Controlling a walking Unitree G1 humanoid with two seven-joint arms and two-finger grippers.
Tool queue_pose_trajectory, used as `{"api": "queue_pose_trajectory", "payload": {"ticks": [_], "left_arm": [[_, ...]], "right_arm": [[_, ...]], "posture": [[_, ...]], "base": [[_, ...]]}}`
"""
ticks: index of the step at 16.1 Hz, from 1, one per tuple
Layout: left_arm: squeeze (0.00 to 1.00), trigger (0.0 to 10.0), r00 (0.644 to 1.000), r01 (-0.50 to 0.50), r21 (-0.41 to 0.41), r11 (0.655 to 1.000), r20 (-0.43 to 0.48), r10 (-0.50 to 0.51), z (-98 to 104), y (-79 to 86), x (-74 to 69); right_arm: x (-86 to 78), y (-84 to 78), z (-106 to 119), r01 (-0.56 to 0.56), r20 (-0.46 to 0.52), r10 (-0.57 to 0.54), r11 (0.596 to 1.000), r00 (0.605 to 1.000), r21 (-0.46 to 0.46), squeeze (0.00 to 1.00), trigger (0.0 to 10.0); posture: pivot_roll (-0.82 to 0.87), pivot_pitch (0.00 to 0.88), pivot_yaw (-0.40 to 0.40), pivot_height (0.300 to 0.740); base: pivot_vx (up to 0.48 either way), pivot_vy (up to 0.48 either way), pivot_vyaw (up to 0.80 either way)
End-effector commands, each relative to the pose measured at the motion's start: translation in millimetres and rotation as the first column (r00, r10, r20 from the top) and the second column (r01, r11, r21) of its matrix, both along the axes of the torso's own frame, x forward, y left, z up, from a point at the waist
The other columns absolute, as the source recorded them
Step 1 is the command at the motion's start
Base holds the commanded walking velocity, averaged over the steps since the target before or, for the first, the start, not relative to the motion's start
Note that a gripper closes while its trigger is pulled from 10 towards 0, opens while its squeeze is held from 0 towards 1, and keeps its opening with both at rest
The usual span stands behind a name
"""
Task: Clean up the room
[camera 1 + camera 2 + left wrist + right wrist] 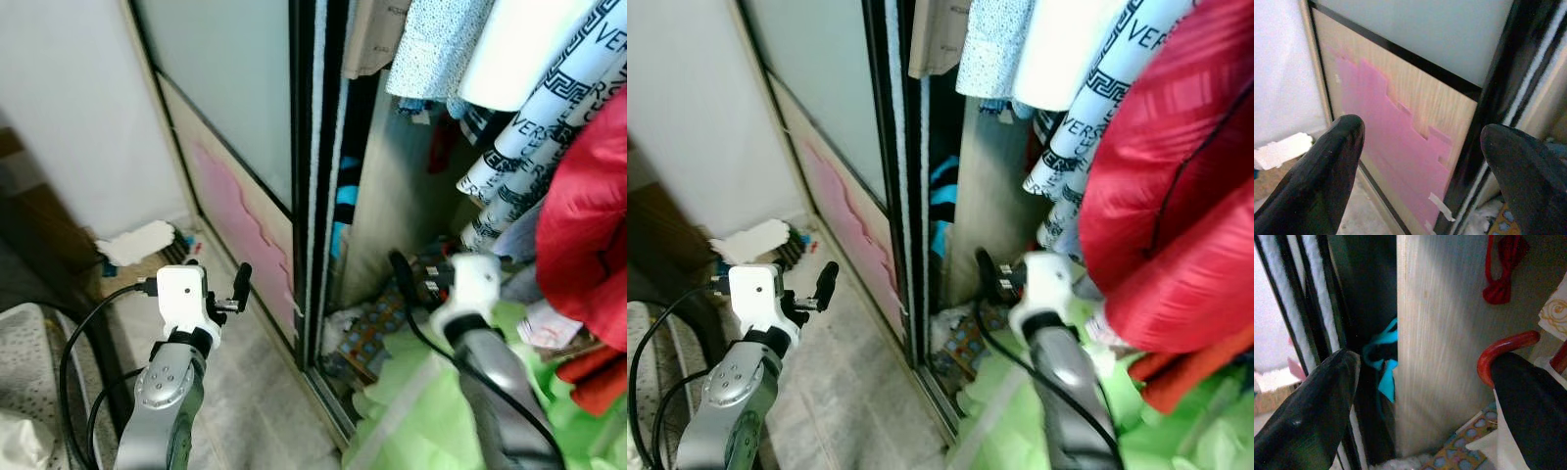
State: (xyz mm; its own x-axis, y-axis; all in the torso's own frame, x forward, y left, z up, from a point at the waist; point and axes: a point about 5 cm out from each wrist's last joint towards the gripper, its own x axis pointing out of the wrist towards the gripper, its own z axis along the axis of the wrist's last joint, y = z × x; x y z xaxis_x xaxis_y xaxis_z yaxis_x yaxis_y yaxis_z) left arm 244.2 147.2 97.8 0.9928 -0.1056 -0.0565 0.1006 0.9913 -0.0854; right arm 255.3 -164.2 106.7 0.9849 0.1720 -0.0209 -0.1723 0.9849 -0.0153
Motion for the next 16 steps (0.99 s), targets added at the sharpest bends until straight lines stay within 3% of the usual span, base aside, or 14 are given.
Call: {"api": "queue_pose_trajectory", "payload": {"ticks": [1,3,5,6,10,11,12,13,14,15,16], "left_arm": [[0.0,10.0,1.0,0.013,0.009,1.0,-0.002,-0.013,1.4,0.3,-2.1],[0.0,10.0,1.0,0.024,0.01,1.0,-0.002,-0.024,0.9,-0.6,-3.4],[0.0,10.0,0.999,0.037,0.014,0.999,0.008,-0.038,1.5,-2.6,-2.1],[0.0,10.0,0.999,0.032,0.017,0.999,0.025,-0.033,4.0,-3.5,-1.0],[0.0,10.0,0.998,0.046,0.019,0.999,0.032,-0.047,6.1,-2.9,-1.1],[0.0,10.0,0.998,0.052,0.015,0.999,0.026,-0.053,5.3,-3.0,-1.7],[0.0,10.0,0.998,0.057,0.012,0.998,0.022,-0.058,4.9,-3.5,-2.0],[0.0,10.0,0.997,0.07,0.002,0.998,0.015,-0.07,4.3,-5.2,-1.9],[0.0,10.0,0.996,0.084,-0.006,0.996,0.005,-0.084,2.6,-7.1,-1.9],[0.0,10.0,0.994,0.104,-0.018,0.994,-0.015,-0.105,-0.4,-9.9,-0.4],[0.0,10.0,0.994,0.11,-0.031,0.993,-0.024,-0.111,-2.1,-10.9,1.5]], "right_arm": [[-6.5,25.1,-2.1,-0.145,-0.025,0.145,0.989,0.989,0.007,0.0,10.0],[-19.3,1.2,3.0,-0.037,0.04,0.045,0.983,0.998,-0.182,0.0,10.0],[-28.2,-8.4,20.0,0.039,0.206,0.04,0.93,0.978,-0.366,0.0,10.0],[-21.1,-1.8,33.8,0.019,0.283,0.099,0.921,0.954,-0.388,0.0,10.0],[-20.9,15.0,48.5,-0.059,0.296,0.163,0.941,0.941,-0.332,0.0,10.0],[-30.8,1.4,28.7,-0.062,0.165,0.108,0.963,0.98,-0.26,0.0,10.0],[-36.0,-6.1,18.8,-0.058,0.095,0.082,0.971,0.992,-0.23,0.0,10.0],[-47.7,-17.4,0.7,-0.067,-0.042,0.061,0.982,0.997,-0.174,0.0,10.0],[-59.1,-23.3,-12.8,-0.071,-0.156,0.052,0.991,0.986,-0.113,0.0,10.0],[-72.4,-28.7,-30.1,-0.023,-0.333,0.039,0.998,0.942,0.051,0.0,10.0],[-77.3,-32.8,-35.1,-0.003,-0.379,0.04,0.995,0.924,0.099,0.0,10.0]], "posture": [[0.08,0.0,-0.002,0.74],[0.08,0.0,-0.006,0.74],[0.06,0.0,-0.004,0.74],[0.06,0.0,0.002,0.74],[0.07,0.0,0.003,0.74],[0.06,0.0,0.003,0.74],[0.06,0.0,0.003,0.74],[0.05,0.0,0.005,0.74],[0.04,0.0,0.008,0.74],[0.02,0.0,0.012,0.74],[0.01,0.0,0.017,0.74]], "base": [[0.0,0.0,0.5],[0.0,0.0,0.0],[0.0,0.0,0.0],[0.0,0.0,0.0],[0.0,0.0,0.0],[0.0,0.0,0.0],[0.0,0.0,0.0],[0.0,0.0,0.0],[0.0,0.0,0.0],[0.0,0.0,0.0],[0.0,0.0,0.0]]}}
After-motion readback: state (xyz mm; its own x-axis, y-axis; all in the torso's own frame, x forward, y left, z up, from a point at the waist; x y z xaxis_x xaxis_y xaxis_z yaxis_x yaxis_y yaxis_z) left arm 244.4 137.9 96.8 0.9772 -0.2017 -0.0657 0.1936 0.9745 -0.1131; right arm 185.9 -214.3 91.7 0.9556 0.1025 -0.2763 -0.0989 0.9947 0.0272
